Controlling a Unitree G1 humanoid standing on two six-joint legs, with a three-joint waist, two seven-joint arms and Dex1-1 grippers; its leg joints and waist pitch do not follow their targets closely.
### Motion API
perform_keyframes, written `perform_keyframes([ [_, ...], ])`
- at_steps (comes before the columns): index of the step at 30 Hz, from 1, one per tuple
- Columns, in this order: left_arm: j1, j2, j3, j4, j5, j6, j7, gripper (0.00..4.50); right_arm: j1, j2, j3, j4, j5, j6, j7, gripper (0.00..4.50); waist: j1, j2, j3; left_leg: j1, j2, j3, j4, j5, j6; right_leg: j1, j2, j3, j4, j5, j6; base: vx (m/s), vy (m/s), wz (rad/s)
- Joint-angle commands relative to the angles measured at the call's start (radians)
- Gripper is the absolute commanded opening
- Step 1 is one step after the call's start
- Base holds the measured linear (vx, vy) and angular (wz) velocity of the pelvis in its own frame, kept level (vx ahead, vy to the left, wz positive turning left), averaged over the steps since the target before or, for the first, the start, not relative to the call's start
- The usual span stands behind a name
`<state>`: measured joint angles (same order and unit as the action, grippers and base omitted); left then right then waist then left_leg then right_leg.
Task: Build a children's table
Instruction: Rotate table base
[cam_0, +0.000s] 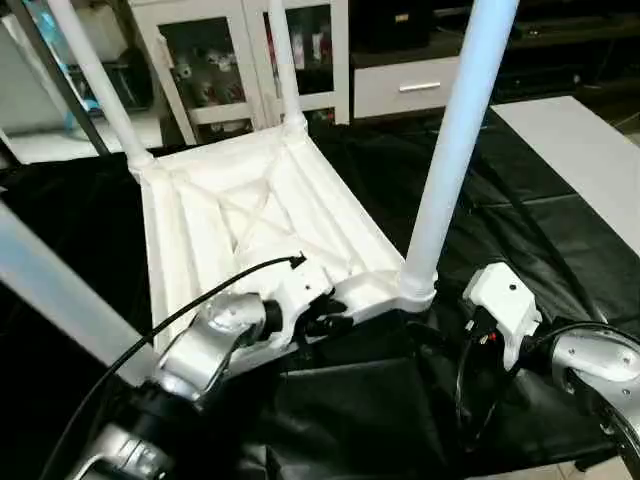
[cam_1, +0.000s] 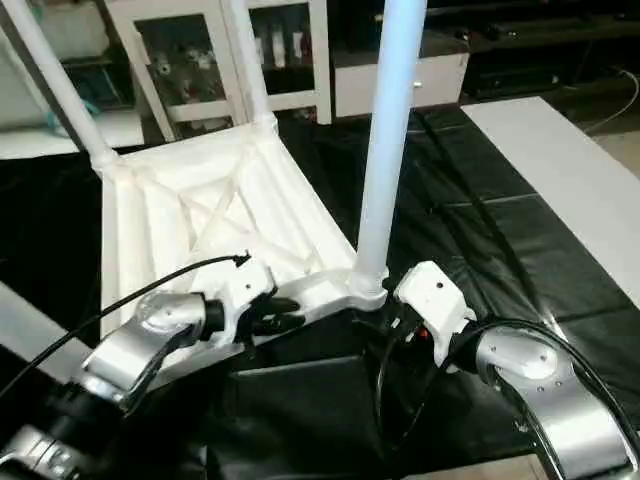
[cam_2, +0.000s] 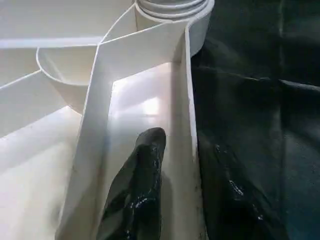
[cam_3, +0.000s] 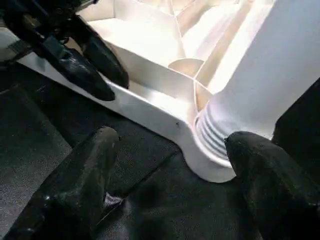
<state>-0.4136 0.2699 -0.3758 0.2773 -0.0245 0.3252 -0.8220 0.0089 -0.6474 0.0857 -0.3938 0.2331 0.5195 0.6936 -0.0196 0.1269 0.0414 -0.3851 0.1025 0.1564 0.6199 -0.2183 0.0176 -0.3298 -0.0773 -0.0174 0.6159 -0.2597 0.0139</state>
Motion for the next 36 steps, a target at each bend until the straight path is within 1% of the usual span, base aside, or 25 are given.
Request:
perform_keyframes([
  [1,-0.010,-0.003,0.011,0.043,0.002,0.043,0.022,1.47,0.005,0.000,-0.010,-0.037,0.005,0.010,-0.005,3.78,-0.002,-0.022,-0.033,0.019,0.122,-0.063,-0.099,-0.267,0.057,0.014,-0.093,0.040,-0.082,-0.094,-0.253,0.000,0.000,0.00],
  [2,-0.017,-0.008,0.020,0.042,-0.014,0.072,0.013,1.47,0.007,0.000,-0.010,-0.036,0.004,0.009,-0.005,3.78,-0.005,-0.019,-0.033,0.020,0.121,-0.063,-0.099,-0.277,0.047,0.011,-0.092,0.041,-0.084,-0.109,-0.249,0.000,0.000,0.00],
  [4,-0.021,-0.001,0.014,0.041,-0.002,0.064,0.011,1.73,0.006,0.000,-0.009,-0.035,0.003,0.008,-0.005,3.78,-0.005,-0.019,-0.034,0.018,0.121,-0.064,-0.100,-0.277,0.045,0.011,-0.093,0.042,-0.083,-0.111,-0.246,0.000,0.000,0.00],
  [5,-0.021,-0.001,0.014,0.041,-0.002,0.064,0.011,1.86,0.006,0.000,-0.009,-0.035,0.003,0.008,-0.005,3.78,-0.005,-0.019,-0.034,0.018,0.121,-0.065,-0.100,-0.274,0.047,0.011,-0.093,0.042,-0.084,-0.107,-0.244,0.000,0.000,0.00],
  [8,-0.028,0.007,0.006,0.037,0.015,0.048,0.009,2.04,0.003,-0.002,-0.008,-0.036,0.003,0.009,-0.005,3.78,-0.004,-0.017,-0.036,0.016,0.122,-0.065,-0.100,-0.253,0.057,0.012,-0.094,0.041,-0.083,-0.072,-0.242,0.000,0.000,0.00],
  [10,-0.034,0.011,0.001,0.016,0.015,0.061,-0.004,2.04,0.000,-0.003,-0.008,-0.037,0.004,0.011,-0.004,3.78,-0.004,-0.016,-0.036,0.016,0.123,-0.065,-0.101,-0.251,0.062,0.012,-0.094,0.041,-0.082,-0.064,-0.242,0.000,0.000,0.00],
  [13,-0.041,0.006,0.001,0.002,0.011,0.082,-0.001,2.04,-0.001,-0.004,-0.006,-0.036,0.002,0.011,-0.003,3.78,-0.004,-0.016,-0.036,0.017,0.123,-0.065,-0.101,-0.264,0.057,0.010,-0.094,0.041,-0.083,-0.078,-0.243,0.000,0.000,0.00],
  [15,-0.052,-0.016,0.009,0.013,0.007,0.085,0.023,2.04,-0.002,-0.005,-0.004,-0.035,0.000,0.009,-0.002,3.78,-0.005,-0.016,-0.035,0.017,0.123,-0.065,-0.102,-0.269,0.052,0.010,-0.094,0.041,-0.083,-0.078,-0.244,0.000,0.000,0.00],
  [16,-0.057,-0.020,0.007,0.024,0.012,0.077,0.031,2.04,-0.002,-0.005,-0.003,-0.035,-0.001,0.009,-0.002,3.78,-0.004,-0.013,-0.036,0.018,0.123,-0.065,-0.101,-0.265,0.052,0.011,-0.094,0.041,-0.083,-0.069,-0.245,0.000,0.000,0.00],
  [17,-0.059,-0.022,0.006,0.030,0.016,0.070,0.034,2.04,-0.002,-0.005,-0.002,-0.035,-0.001,0.009,-0.002,3.78,-0.005,-0.015,-0.037,0.016,0.123,-0.064,-0.100,-0.252,0.058,0.012,-0.094,0.041,-0.083,-0.053,-0.244,0.000,0.000,0.00],
  [18,-0.061,-0.025,0.007,0.036,0.018,0.060,0.040,2.04,-0.002,-0.005,-0.002,-0.036,-0.002,0.010,-0.003,3.78,-0.004,-0.016,-0.038,0.015,0.123,-0.065,-0.100,-0.240,0.061,0.014,-0.095,0.041,-0.082,-0.040,-0.244,0.000,0.000,0.00],
  [20,-0.069,-0.049,0.026,0.055,0.014,-0.008,0.065,2.04,0.002,-0.007,-0.006,-0.042,0.000,0.011,-0.004,3.78,-0.003,-0.015,-0.043,0.012,0.123,-0.065,-0.094,-0.188,0.088,0.017,-0.096,0.038,-0.078,0.039,-0.247,0.000,0.000,0.00],
  [21,-0.069,-0.049,0.026,0.055,0.014,-0.008,0.065,2.04,0.002,-0.007,-0.006,-0.042,0.000,0.011,-0.004,3.78,-0.003,-0.016,-0.043,0.011,0.123,-0.065,-0.093,-0.177,0.097,0.018,-0.096,0.038,-0.077,0.057,-0.248,0.000,0.000,0.00],
  [22,-0.071,-0.056,0.036,0.055,0.005,-0.011,0.070,2.04,0.003,-0.008,-0.007,-0.042,-0.001,0.010,-0.003,3.78,-0.002,-0.013,-0.047,0.011,0.125,-0.065,-0.090,-0.152,0.109,0.018,-0.096,0.037,-0.071,0.099,-0.250,0.000,0.000,0.00],
  [23,-0.071,-0.056,0.036,0.055,0.005,-0.011,0.070,2.04,0.003,-0.008,-0.007,-0.042,-0.001,0.010,-0.003,3.78,-0.002,-0.015,-0.045,0.009,0.126,-0.065,-0.090,-0.146,0.116,0.019,-0.096,0.036,-0.070,0.110,-0.250,0.000,0.000,0.00],
  [24,-0.073,-0.059,0.045,0.053,-0.003,-0.003,0.068,2.04,0.007,-0.009,-0.008,-0.043,-0.001,0.009,-0.003,3.78,-0.002,-0.016,-0.046,0.011,0.125,-0.065,-0.089,-0.142,0.124,0.018,-0.097,0.035,-0.069,0.118,-0.251,0.000,0.000,0.00],
  [26,-0.072,-0.046,0.029,0.055,0.008,0.021,0.053,2.04,0.009,-0.012,-0.009,-0.043,-0.001,0.009,-0.002,3.78,-0.001,-0.016,-0.046,0.010,0.125,-0.064,-0.088,-0.141,0.131,0.018,-0.098,0.035,-0.069,0.113,-0.255,0.000,0.000,0.00],
  [29,-0.067,-0.035,0.010,0.059,0.017,0.043,0.035,2.04,0.008,-0.013,-0.008,-0.043,-0.002,0.010,-0.001,3.78,-0.004,-0.016,-0.041,0.013,0.125,-0.064,-0.093,-0.190,0.115,0.016,-0.095,0.036,-0.075,0.035,-0.257,0.000,0.000,0.00],
  [31,-0.062,-0.026,-0.011,0.060,0.022,0.073,0.012,2.04,0.007,-0.014,-0.009,-0.041,-0.002,0.010,0.000,3.78,-0.005,-0.015,-0.040,0.015,0.126,-0.064,-0.095,-0.203,0.105,0.015,-0.095,0.036,-0.076,0.015,-0.257,0.000,0.000,0.00],
  [33,-0.060,-0.020,-0.028,0.063,0.027,0.096,-0.003,1.78,0.006,-0.016,-0.011,-0.041,-0.001,0.012,0.001,3.78,-0.005,-0.013,-0.038,0.018,0.126,-0.064,-0.098,-0.222,0.089,0.013,-0.093,0.037,-0.078,-0.008,-0.255,0.000,0.000,0.00],
  [34,-0.059,-0.019,-0.033,0.068,0.032,0.111,0.000,1.69,0.007,-0.018,-0.011,-0.041,-0.001,0.012,0.002,3.78,-0.006,-0.014,-0.036,0.017,0.126,-0.064,-0.099,-0.233,0.081,0.014,-0.094,0.038,-0.079,-0.019,-0.255,0.000,0.000,0.00],
  [36,-0.061,-0.020,-0.043,0.084,0.038,0.125,-0.003,1.63,0.008,-0.020,-0.012,-0.043,-0.002,0.015,0.002,3.78,-0.006,-0.014,-0.037,0.017,0.125,-0.063,-0.099,-0.235,0.076,0.014,-0.095,0.039,-0.081,-0.027,-0.253,0.000,0.000,0.00],
])
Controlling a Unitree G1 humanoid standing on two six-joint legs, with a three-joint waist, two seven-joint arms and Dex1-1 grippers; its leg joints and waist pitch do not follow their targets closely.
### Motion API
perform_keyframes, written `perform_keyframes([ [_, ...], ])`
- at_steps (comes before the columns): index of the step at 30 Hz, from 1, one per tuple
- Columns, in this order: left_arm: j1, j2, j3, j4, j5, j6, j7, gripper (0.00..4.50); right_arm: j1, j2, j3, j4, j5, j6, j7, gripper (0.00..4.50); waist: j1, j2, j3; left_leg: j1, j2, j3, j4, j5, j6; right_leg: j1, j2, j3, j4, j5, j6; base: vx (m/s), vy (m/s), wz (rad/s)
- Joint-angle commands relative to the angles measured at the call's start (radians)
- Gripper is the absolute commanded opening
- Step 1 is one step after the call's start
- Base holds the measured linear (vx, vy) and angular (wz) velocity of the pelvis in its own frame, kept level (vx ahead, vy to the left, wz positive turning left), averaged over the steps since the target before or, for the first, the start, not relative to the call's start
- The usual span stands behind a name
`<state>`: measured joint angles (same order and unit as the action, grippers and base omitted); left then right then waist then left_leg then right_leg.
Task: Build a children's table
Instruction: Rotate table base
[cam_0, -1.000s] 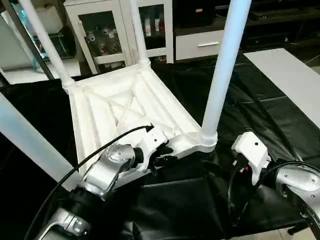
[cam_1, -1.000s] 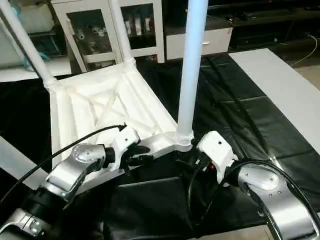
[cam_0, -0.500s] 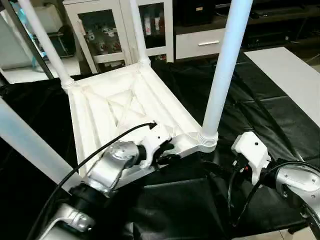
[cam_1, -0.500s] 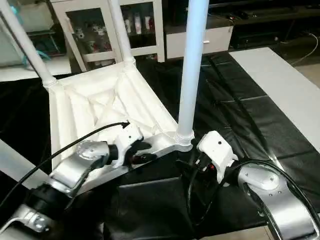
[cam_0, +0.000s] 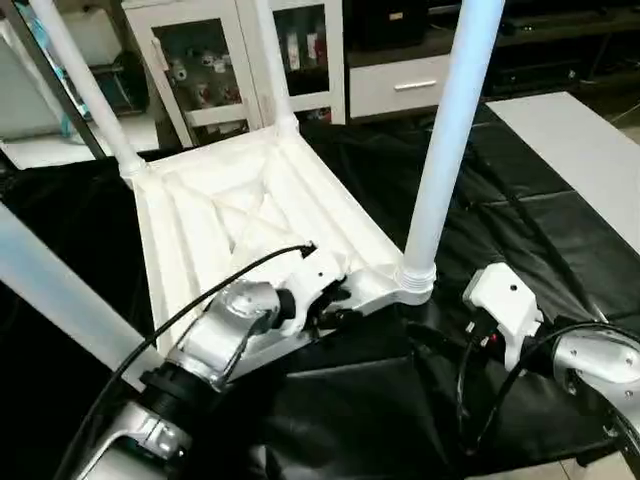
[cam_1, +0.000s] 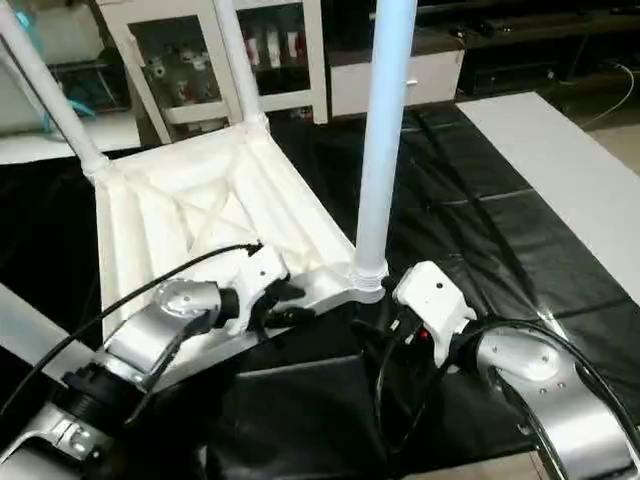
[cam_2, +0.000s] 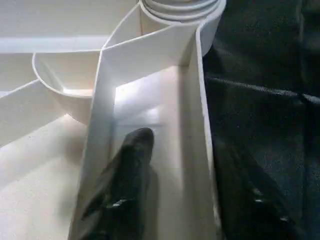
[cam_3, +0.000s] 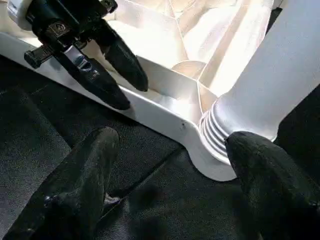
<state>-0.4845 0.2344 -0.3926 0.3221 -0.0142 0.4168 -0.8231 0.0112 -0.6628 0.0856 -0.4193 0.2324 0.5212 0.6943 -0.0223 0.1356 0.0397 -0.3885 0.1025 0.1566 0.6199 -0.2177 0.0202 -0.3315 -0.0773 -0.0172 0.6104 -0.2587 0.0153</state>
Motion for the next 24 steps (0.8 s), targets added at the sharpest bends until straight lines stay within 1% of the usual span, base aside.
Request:
perform_keyframes([
  [1,0.007,0.012,-0.027,0.050,0.033,0.042,0.008,1.48,0.005,-0.007,-0.013,-0.017,0.000,0.014,0.002,3.78,-0.003,-0.023,-0.036,0.020,0.124,-0.064,-0.098,-0.230,0.074,0.016,-0.095,0.039,-0.075,-0.022,-0.253,0.000,0.000,0.00],
  [2,-0.001,0.003,-0.019,0.067,0.036,0.054,0.026,1.33,0.004,-0.009,-0.016,-0.018,0.001,0.016,0.003,3.78,-0.004,-0.020,-0.036,0.019,0.124,-0.064,-0.098,-0.227,0.075,0.017,-0.095,0.039,-0.074,-0.018,-0.253,0.000,0.000,0.00],
  [3,-0.003,-0.001,-0.015,0.073,0.036,0.055,0.033,1.24,0.004,-0.010,-0.017,-0.019,0.002,0.017,0.003,3.78,-0.004,-0.021,-0.035,0.020,0.123,-0.064,-0.098,-0.228,0.076,0.017,-0.095,0.039,-0.076,-0.021,-0.251,0.000,0.000,0.00],
  [4,-0.004,-0.004,-0.009,0.076,0.034,0.056,0.039,1.18,0.004,-0.010,-0.018,-0.020,0.002,0.018,0.002,3.78,-0.004,-0.019,-0.034,0.021,0.124,-0.063,-0.098,-0.240,0.073,0.015,-0.095,0.040,-0.078,-0.041,-0.250,0.000,0.000,0.00],
  [6,-0.010,-0.013,0.003,0.085,0.026,0.060,0.048,0.96,0.005,-0.013,-0.023,-0.023,0.004,0.020,0.002,3.78,-0.006,-0.021,-0.032,0.022,0.123,-0.063,-0.100,-0.270,0.062,0.014,-0.095,0.041,-0.082,-0.087,-0.249,0.000,0.000,0.00],
  [8,-0.017,-0.016,0.007,0.091,0.024,0.069,0.050,0.77,0.005,-0.017,-0.026,-0.025,0.006,0.021,0.003,3.78,-0.007,-0.024,-0.028,0.025,0.122,-0.063,-0.102,-0.312,0.045,0.011,-0.096,0.044,-0.088,-0.165,-0.241,0.000,0.000,0.00],
  [9,-0.020,-0.014,0.001,0.091,0.027,0.076,0.043,0.77,0.005,-0.018,-0.028,-0.024,0.007,0.020,0.003,3.78,-0.008,-0.023,-0.027,0.024,0.121,-0.064,-0.102,-0.318,0.041,0.010,-0.096,0.045,-0.089,-0.186,-0.237,0.000,0.000,0.00],
  [11,-0.021,-0.010,-0.006,0.091,0.031,0.087,0.035,0.53,0.004,-0.020,-0.029,-0.022,0.007,0.019,0.003,3.78,-0.010,-0.023,-0.024,0.024,0.121,-0.066,-0.105,-0.348,0.022,0.005,-0.095,0.046,-0.093,-0.259,-0.220,0.000,0.000,0.00],
  [12,-0.020,0.005,-0.030,0.083,0.039,0.119,0.003,0.53,0.000,-0.025,-0.031,-0.019,0.007,0.018,0.006,3.78,-0.013,-0.024,-0.023,0.022,0.120,-0.067,-0.106,-0.355,0.018,0.005,-0.096,0.046,-0.094,-0.276,-0.215,0.000,0.000,0.00],
  [13,-0.016,0.014,-0.039,0.075,0.040,0.140,-0.013,0.33,-0.004,-0.029,-0.034,-0.016,0.007,0.017,0.008,3.78,-0.015,-0.022,-0.022,0.022,0.120,-0.070,-0.108,-0.366,0.010,0.003,-0.097,0.047,-0.094,-0.306,-0.202,0.000,0.000,0.00],
  [14,-0.016,0.014,-0.039,0.074,0.040,0.140,-0.014,0.33,-0.004,-0.029,-0.034,-0.016,0.008,0.017,0.008,3.78,-0.017,-0.023,-0.022,0.020,0.120,-0.072,-0.109,-0.369,0.006,0.003,-0.097,0.047,-0.095,-0.312,-0.197,0.000,0.000,0.00],
  [15,-0.009,0.025,-0.036,0.060,0.035,0.146,-0.025,0.20,-0.014,-0.033,-0.041,-0.007,0.009,0.015,0.010,3.78,-0.024,-0.024,-0.022,0.016,0.120,-0.074,-0.111,-0.367,0.003,0.005,-0.097,0.046,-0.093,-0.301,-0.193,0.000,0.000,0.00],
  [16,-0.005,0.031,-0.026,0.053,0.028,0.139,-0.028,0.09,-0.021,-0.033,-0.049,0.001,0.009,0.011,0.008,3.78,-0.032,-0.029,-0.023,0.015,0.120,-0.073,-0.109,-0.362,0.008,0.003,-0.095,0.046,-0.094,-0.282,-0.194,0.000,0.000,0.00],
  [17,-0.003,0.034,-0.022,0.050,0.025,0.136,-0.029,0.09,-0.024,-0.032,-0.053,0.005,0.009,0.010,0.007,3.78,-0.037,-0.025,-0.024,0.013,0.119,-0.073,-0.108,-0.353,0.017,0.004,-0.097,0.045,-0.093,-0.266,-0.200,0.000,0.000,0.00],
  [18,-0.002,0.035,-0.019,0.049,0.022,0.133,-0.030,0.09,-0.026,-0.031,-0.055,0.007,0.009,0.009,0.006,3.78,-0.038,-0.024,-0.024,0.014,0.119,-0.072,-0.107,-0.348,0.021,0.003,-0.097,0.045,-0.093,-0.259,-0.202,0.000,0.000,0.00],
  [19,0.003,0.042,-0.012,0.038,0.011,0.124,-0.043,0.09,-0.033,-0.026,-0.062,0.014,0.011,0.009,0.000,3.78,-0.038,-0.031,-0.025,0.013,0.118,-0.071,-0.104,-0.335,0.034,0.003,-0.099,0.046,-0.093,-0.255,-0.209,0.000,0.000,0.00],
  [21,0.012,0.054,-0.004,0.027,0.000,0.113,-0.059,0.09,-0.042,-0.018,-0.070,0.022,0.017,0.011,-0.007,3.78,-0.039,-0.029,-0.026,0.011,0.117,-0.068,-0.103,-0.308,0.049,0.003,-0.098,0.045,-0.094,-0.246,-0.211,0.000,0.000,0.00],
  [22,0.022,0.070,-0.004,0.016,-0.008,0.068,-0.088,0.09,-0.048,-0.012,-0.076,0.028,0.024,0.012,-0.007,3.78,-0.037,-0.034,-0.026,0.009,0.117,-0.069,-0.102,-0.294,0.061,0.003,-0.098,0.044,-0.094,-0.240,-0.214,0.000,0.000,0.00],
  [23,0.032,0.084,-0.001,0.001,-0.020,0.057,-0.111,0.09,-0.052,-0.011,-0.079,0.032,0.031,0.010,-0.002,3.78,-0.040,-0.032,-0.025,0.007,0.117,-0.067,-0.103,-0.291,0.064,0.004,-0.097,0.042,-0.093,-0.240,-0.213,0.000,0.000,0.00],
  [24,0.064,0.120,0.004,-0.040,-0.053,-0.002,-0.187,0.09,-0.058,-0.009,-0.087,0.043,0.051,0.007,0.017,3.78,-0.040,-0.057,-0.027,0.008,0.119,-0.065,-0.103,-0.288,0.072,0.002,-0.095,0.042,-0.097,-0.241,-0.212,0.000,0.000,0.00],
])
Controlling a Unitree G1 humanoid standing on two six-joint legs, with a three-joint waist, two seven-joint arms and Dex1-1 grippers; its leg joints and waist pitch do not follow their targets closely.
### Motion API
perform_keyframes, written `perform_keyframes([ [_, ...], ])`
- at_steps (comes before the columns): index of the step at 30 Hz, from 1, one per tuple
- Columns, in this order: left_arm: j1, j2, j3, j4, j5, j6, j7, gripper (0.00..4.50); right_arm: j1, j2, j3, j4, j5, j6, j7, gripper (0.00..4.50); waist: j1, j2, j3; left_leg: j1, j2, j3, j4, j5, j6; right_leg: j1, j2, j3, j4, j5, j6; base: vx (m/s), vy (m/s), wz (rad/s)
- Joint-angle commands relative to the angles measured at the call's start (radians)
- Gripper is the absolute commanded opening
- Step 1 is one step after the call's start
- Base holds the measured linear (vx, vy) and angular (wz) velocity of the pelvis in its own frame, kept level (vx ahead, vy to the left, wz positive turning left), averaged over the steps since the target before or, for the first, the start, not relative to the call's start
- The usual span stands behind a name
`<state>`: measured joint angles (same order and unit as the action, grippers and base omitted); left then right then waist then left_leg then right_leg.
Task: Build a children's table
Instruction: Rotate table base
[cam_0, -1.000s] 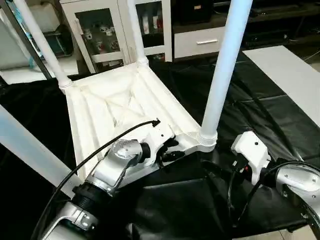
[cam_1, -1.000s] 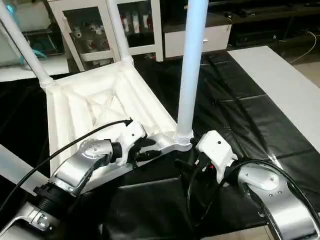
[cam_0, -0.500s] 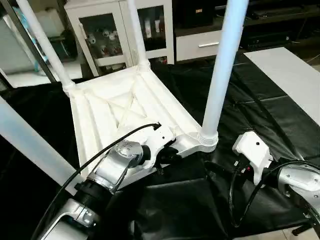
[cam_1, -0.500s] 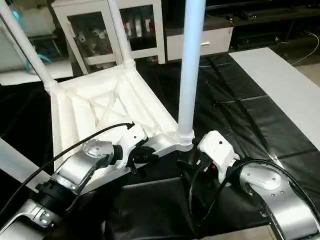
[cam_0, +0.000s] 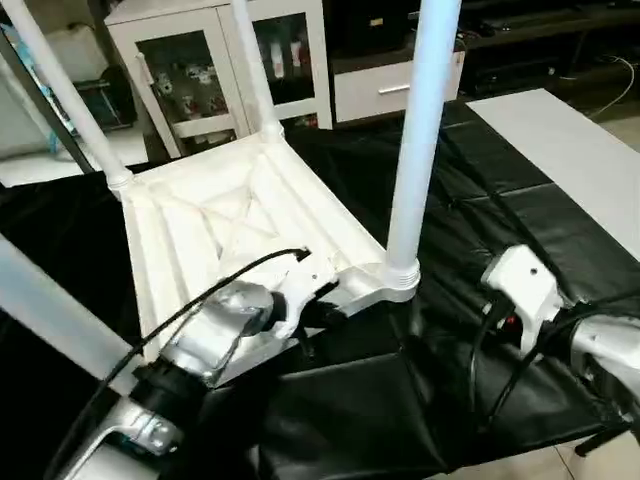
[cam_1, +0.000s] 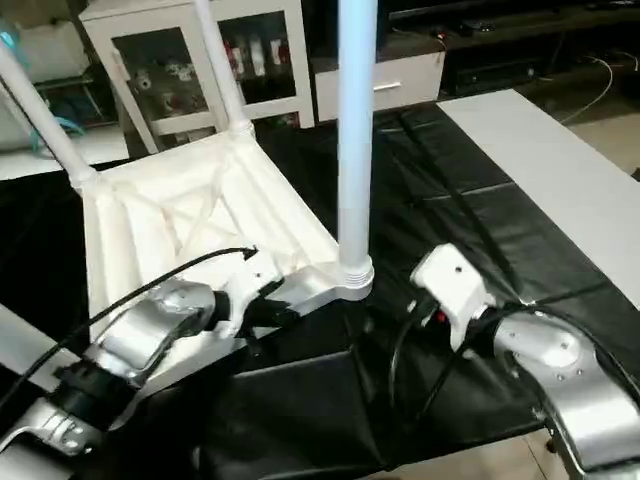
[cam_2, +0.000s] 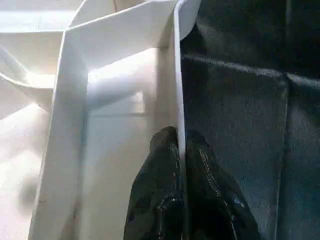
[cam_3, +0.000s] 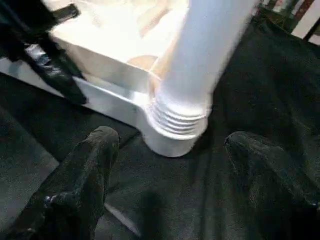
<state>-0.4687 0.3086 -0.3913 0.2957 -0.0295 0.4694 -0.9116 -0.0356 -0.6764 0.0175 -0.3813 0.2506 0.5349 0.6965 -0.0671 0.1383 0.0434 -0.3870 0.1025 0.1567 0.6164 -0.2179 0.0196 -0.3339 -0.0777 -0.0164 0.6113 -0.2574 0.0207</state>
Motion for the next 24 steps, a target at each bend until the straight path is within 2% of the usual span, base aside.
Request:
perform_keyframes([
  [1,0.070,0.068,0.008,-0.046,-0.066,-0.065,-0.148,0.09,-0.013,0.002,-0.023,0.015,0.042,-0.010,0.029,3.78,0.007,-0.047,-0.035,-0.001,0.120,-0.067,-0.098,-0.235,0.094,0.010,-0.103,0.042,-0.087,-0.214,-0.220,0.000,0.000,0.00],
  [3,0.101,0.108,0.009,-0.088,-0.079,-0.075,-0.190,0.09,-0.017,-0.007,-0.019,0.043,0.038,-0.025,0.051,3.78,0.006,-0.044,-0.037,0.001,0.120,-0.067,-0.098,-0.216,0.100,0.010,-0.099,0.038,-0.084,-0.183,-0.224,0.000,0.000,0.00],
  [4,0.109,0.122,0.006,-0.096,-0.077,-0.083,-0.199,0.09,-0.020,-0.010,-0.014,0.057,0.034,-0.032,0.059,3.78,0.010,-0.048,-0.039,0.007,0.122,-0.062,-0.093,-0.172,0.127,0.005,-0.093,0.037,-0.077,-0.087,-0.244,0.000,0.000,0.00],
  [5,0.115,0.135,0.003,-0.101,-0.073,-0.098,-0.207,0.09,-0.023,-0.011,-0.008,0.070,0.032,-0.038,0.067,3.78,0.010,-0.052,-0.040,0.005,0.120,-0.059,-0.091,-0.148,0.141,0.008,-0.092,0.035,-0.075,-0.051,-0.251,0.000,0.000,0.00],
  [6,0.121,0.147,0.001,-0.107,-0.072,-0.119,-0.218,0.09,-0.028,-0.011,0.000,0.083,0.029,-0.045,0.077,3.78,0.021,-0.051,-0.046,0.008,0.121,-0.056,-0.085,-0.093,0.166,0.009,-0.093,0.034,-0.068,0.024,-0.262,0.000,0.000,0.00],
  [7,0.133,0.163,0.002,-0.129,-0.086,-0.150,-0.248,0.09,-0.041,-0.002,0.019,0.106,0.033,-0.053,0.096,3.78,0.030,-0.059,-0.051,0.007,0.120,-0.052,-0.077,-0.040,0.195,0.009,-0.093,0.031,-0.060,0.095,-0.270,0.000,0.000,0.00],
  [8,0.136,0.164,0.005,-0.141,-0.093,-0.167,-0.254,0.09,-0.052,0.009,0.034,0.118,0.034,-0.058,0.103,3.78,0.036,-0.053,-0.055,0.005,0.118,-0.050,-0.070,0.008,0.220,0.009,-0.095,0.030,-0.050,0.153,-0.274,0.000,0.000,0.00],
  [9,0.136,0.160,0.009,-0.148,-0.096,-0.177,-0.251,0.09,-0.063,0.019,0.049,0.125,0.038,-0.059,0.113,3.78,0.042,-0.053,-0.054,0.006,0.119,-0.048,-0.067,0.027,0.234,0.005,-0.094,0.028,-0.048,0.171,-0.277,0.000,0.000,0.00],
  [10,0.134,0.157,0.009,-0.150,-0.095,-0.180,-0.248,0.03,-0.068,0.024,0.058,0.125,0.042,-0.059,0.122,3.96,0.045,-0.053,-0.055,0.006,0.119,-0.048,-0.066,0.030,0.238,0.005,-0.093,0.027,-0.046,0.169,-0.278,0.000,0.000,0.00],
  [12,0.128,0.154,0.007,-0.147,-0.089,-0.199,-0.246,0.03,-0.078,0.032,0.085,0.123,0.059,-0.057,0.157,3.96,0.056,-0.058,-0.055,0.007,0.121,-0.046,-0.065,0.026,0.239,0.005,-0.093,0.026,-0.045,0.151,-0.285,0.000,0.000,0.00],
  [15,0.122,0.153,0.003,-0.139,-0.080,-0.222,-0.257,0.00,-0.088,0.032,0.110,0.130,0.063,-0.064,0.191,4.21,0.063,-0.059,-0.053,0.010,0.123,-0.046,-0.068,0.007,0.228,0.003,-0.090,0.027,-0.044,0.115,-0.291,0.000,0.000,0.00],
  [16,0.120,0.153,0.001,-0.137,-0.077,-0.223,-0.262,0.00,-0.094,0.035,0.120,0.138,0.061,-0.068,0.203,4.38,0.065,-0.057,-0.052,0.012,0.124,-0.046,-0.069,-0.016,0.215,0.001,-0.090,0.027,-0.046,0.091,-0.296,0.000,0.000,0.00],
  [17,0.116,0.157,-0.007,-0.135,-0.071,-0.234,-0.273,0.00,-0.112,0.037,0.137,0.165,0.046,-0.085,0.217,4.45,0.066,-0.058,-0.052,0.012,0.124,-0.045,-0.069,-0.024,0.209,0.001,-0.090,0.028,-0.046,0.086,-0.297,0.000,0.000,0.00],
  [18,0.111,0.159,-0.015,-0.133,-0.069,-0.242,-0.283,0.00,-0.135,0.039,0.153,0.200,0.022,-0.107,0.226,4.48,0.067,-0.054,-0.053,0.012,0.123,-0.046,-0.070,-0.032,0.199,0.002,-0.089,0.028,-0.045,0.084,-0.301,0.000,0.000,0.00],
  [19,0.111,0.159,-0.015,-0.133,-0.069,-0.242,-0.283,0.00,-0.135,0.039,0.153,0.200,0.022,-0.107,0.226,4.48,0.067,-0.054,-0.055,0.014,0.123,-0.046,-0.070,-0.034,0.187,0.002,-0.087,0.027,-0.043,0.092,-0.307,0.000,0.000,0.00],
  [20,0.108,0.160,-0.017,-0.133,-0.069,-0.247,-0.290,0.00,-0.157,0.039,0.173,0.234,-0.017,-0.133,0.221,4.48,0.068,-0.056,-0.054,0.014,0.123,-0.045,-0.070,-0.033,0.184,0.002,-0.087,0.027,-0.043,0.099,-0.309,0.000,0.000,0.00],
  [21,0.108,0.160,-0.017,-0.133,-0.069,-0.251,-0.292,0.00,-0.162,0.039,0.178,0.242,-0.026,-0.138,0.220,4.48,0.073,-0.059,-0.055,0.016,0.122,-0.039,-0.069,-0.047,0.177,0.001,-0.089,0.028,-0.044,0.102,-0.314,0.000,0.000,0.00],
  [22,0.105,0.162,-0.020,-0.134,-0.068,-0.254,-0.298,0.00,-0.173,0.040,0.189,0.257,-0.037,-0.148,0.229,4.48,0.075,-0.054,-0.056,0.016,0.121,-0.038,-0.067,-0.047,0.175,0.001,-0.090,0.028,-0.042,0.104,-0.315,0.000,0.000,0.00],
  [24,0.102,0.163,-0.023,-0.135,-0.066,-0.257,-0.302,0.00,-0.182,0.041,0.197,0.268,-0.040,-0.154,0.243,4.48,0.076,-0.060,-0.056,0.013,0.121,-0.034,-0.068,-0.053,0.174,0.003,-0.091,0.029,-0.042,0.106,-0.314,0.000,0.000,0.00],
])
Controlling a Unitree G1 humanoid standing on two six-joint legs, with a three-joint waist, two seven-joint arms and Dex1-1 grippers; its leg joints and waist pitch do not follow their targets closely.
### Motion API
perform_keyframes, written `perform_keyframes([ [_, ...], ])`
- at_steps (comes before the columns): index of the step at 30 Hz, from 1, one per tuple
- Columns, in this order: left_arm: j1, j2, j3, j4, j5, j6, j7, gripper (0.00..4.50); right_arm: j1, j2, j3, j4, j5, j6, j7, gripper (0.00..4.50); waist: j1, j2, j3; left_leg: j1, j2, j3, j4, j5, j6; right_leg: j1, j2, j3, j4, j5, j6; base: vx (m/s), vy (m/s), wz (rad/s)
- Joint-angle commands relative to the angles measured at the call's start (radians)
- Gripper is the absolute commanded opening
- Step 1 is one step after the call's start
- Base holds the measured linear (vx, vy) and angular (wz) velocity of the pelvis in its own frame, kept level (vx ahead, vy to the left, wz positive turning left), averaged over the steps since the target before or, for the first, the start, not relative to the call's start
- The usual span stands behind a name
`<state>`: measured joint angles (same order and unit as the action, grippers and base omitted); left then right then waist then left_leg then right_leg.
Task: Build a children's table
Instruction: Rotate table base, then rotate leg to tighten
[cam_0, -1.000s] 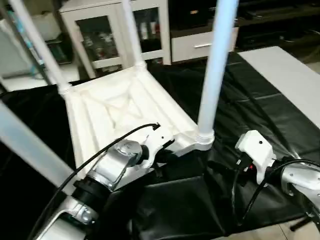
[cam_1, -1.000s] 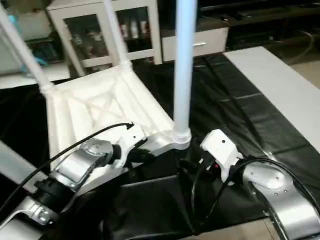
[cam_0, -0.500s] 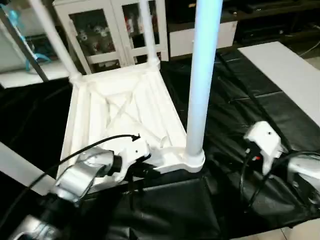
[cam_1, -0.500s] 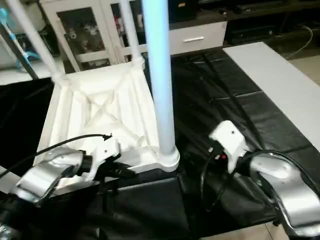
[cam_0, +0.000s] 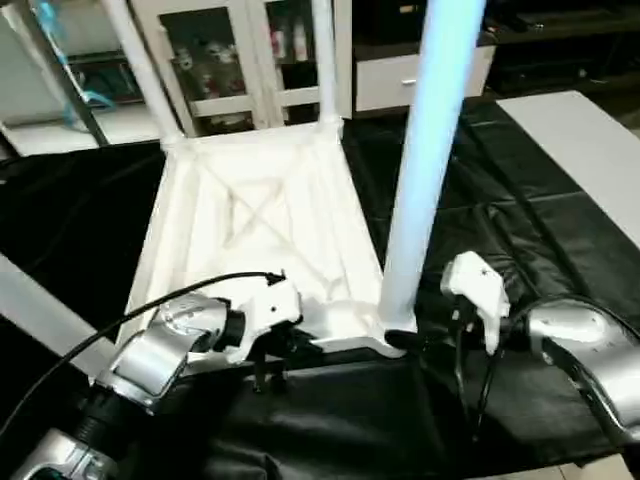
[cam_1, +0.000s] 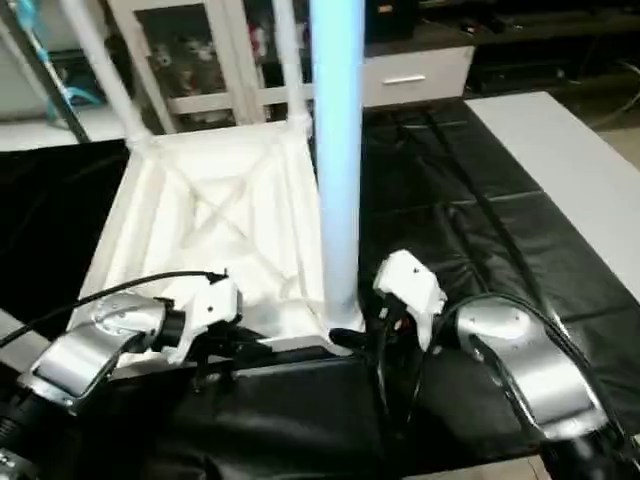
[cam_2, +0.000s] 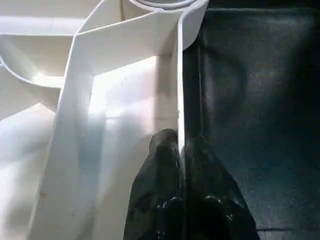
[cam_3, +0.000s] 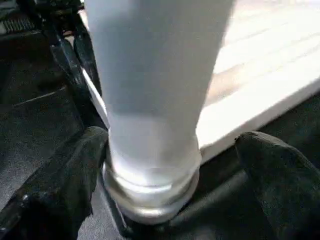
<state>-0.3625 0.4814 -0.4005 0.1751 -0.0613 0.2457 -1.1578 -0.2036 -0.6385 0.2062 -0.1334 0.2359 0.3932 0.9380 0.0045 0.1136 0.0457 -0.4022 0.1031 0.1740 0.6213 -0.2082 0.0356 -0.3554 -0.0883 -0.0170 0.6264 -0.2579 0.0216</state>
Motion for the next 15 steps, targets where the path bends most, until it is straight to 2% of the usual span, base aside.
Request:
perform_keyframes([
  [1,-0.006,-0.009,-0.015,-0.014,-0.033,-0.034,-0.060,0.00,-0.020,0.004,0.015,0.029,-0.029,-0.016,0.007,4.48,0.006,-0.035,-0.058,0.029,0.121,-0.050,-0.073,-0.071,0.156,0.023,-0.081,0.029,-0.057,0.101,-0.314,0.000,0.000,0.00],
  [3,-0.008,-0.008,-0.016,-0.013,-0.032,-0.036,-0.064,0.00,-0.039,0.010,0.030,0.057,-0.041,-0.027,0.010,4.48,0.005,-0.035,-0.059,0.029,0.120,-0.049,-0.074,-0.081,0.152,0.022,-0.079,0.028,-0.056,0.090,-0.318,0.000,0.000,0.00],
  [5,-0.011,-0.007,-0.017,-0.011,-0.030,-0.038,-0.066,0.00,-0.056,0.014,0.043,0.079,-0.043,-0.039,0.022,4.48,0.003,-0.042,-0.057,0.027,0.122,-0.049,-0.078,-0.107,0.142,0.024,-0.080,0.027,-0.057,0.062,-0.318,0.000,0.000,0.00],
  [6,-0.012,-0.008,-0.017,-0.011,-0.030,-0.038,-0.067,0.00,-0.058,0.013,0.046,0.083,-0.042,-0.042,0.029,4.48,0.003,-0.039,-0.057,0.028,0.122,-0.050,-0.079,-0.122,0.131,0.023,-0.081,0.027,-0.058,0.048,-0.318,0.000,0.000,0.00],
  [7,-0.014,-0.008,-0.017,-0.008,-0.030,-0.040,-0.068,0.00,-0.063,0.011,0.051,0.089,-0.041,-0.045,0.043,4.48,0.004,-0.045,-0.056,0.028,0.122,-0.049,-0.081,-0.132,0.126,0.023,-0.082,0.029,-0.059,0.044,-0.317,0.000,0.000,0.00],
  [8,-0.015,-0.007,-0.016,-0.006,-0.030,-0.041,-0.069,0.00,-0.064,0.010,0.052,0.092,-0.040,-0.046,0.049,4.48,0.005,-0.044,-0.056,0.030,0.123,-0.049,-0.081,-0.135,0.123,0.022,-0.081,0.029,-0.059,0.043,-0.317,0.000,0.000,0.00],
  [9,-0.017,-0.007,-0.016,-0.004,-0.029,-0.043,-0.068,0.00,-0.066,0.009,0.054,0.094,-0.039,-0.048,0.057,4.48,0.005,-0.047,-0.057,0.031,0.123,-0.047,-0.081,-0.135,0.121,0.022,-0.081,0.029,-0.059,0.052,-0.318,0.000,0.000,0.00],
  [12,-0.024,-0.006,-0.013,0.008,-0.026,-0.051,-0.072,0.00,-0.073,-0.005,0.072,0.121,-0.043,-0.062,0.100,4.48,0.007,-0.050,-0.059,0.028,0.121,-0.045,-0.077,-0.111,0.133,0.023,-0.083,0.028,-0.056,0.085,-0.322,0.000,0.000,0.00],
  [13,-0.026,-0.006,-0.012,0.011,-0.026,-0.053,-0.073,0.00,-0.073,-0.006,0.074,0.130,-0.044,-0.067,0.106,4.22,0.008,-0.052,-0.059,0.027,0.120,-0.044,-0.075,-0.104,0.138,0.023,-0.083,0.029,-0.056,0.090,-0.322,0.000,0.000,0.00],
  [15,-0.030,-0.007,-0.011,0.015,-0.025,-0.055,-0.074,0.00,-0.073,-0.002,0.071,0.141,-0.036,-0.067,0.113,4.14,0.010,-0.053,-0.060,0.028,0.120,-0.043,-0.074,-0.099,0.141,0.022,-0.083,0.028,-0.056,0.093,-0.324,0.000,0.000,0.00],
])
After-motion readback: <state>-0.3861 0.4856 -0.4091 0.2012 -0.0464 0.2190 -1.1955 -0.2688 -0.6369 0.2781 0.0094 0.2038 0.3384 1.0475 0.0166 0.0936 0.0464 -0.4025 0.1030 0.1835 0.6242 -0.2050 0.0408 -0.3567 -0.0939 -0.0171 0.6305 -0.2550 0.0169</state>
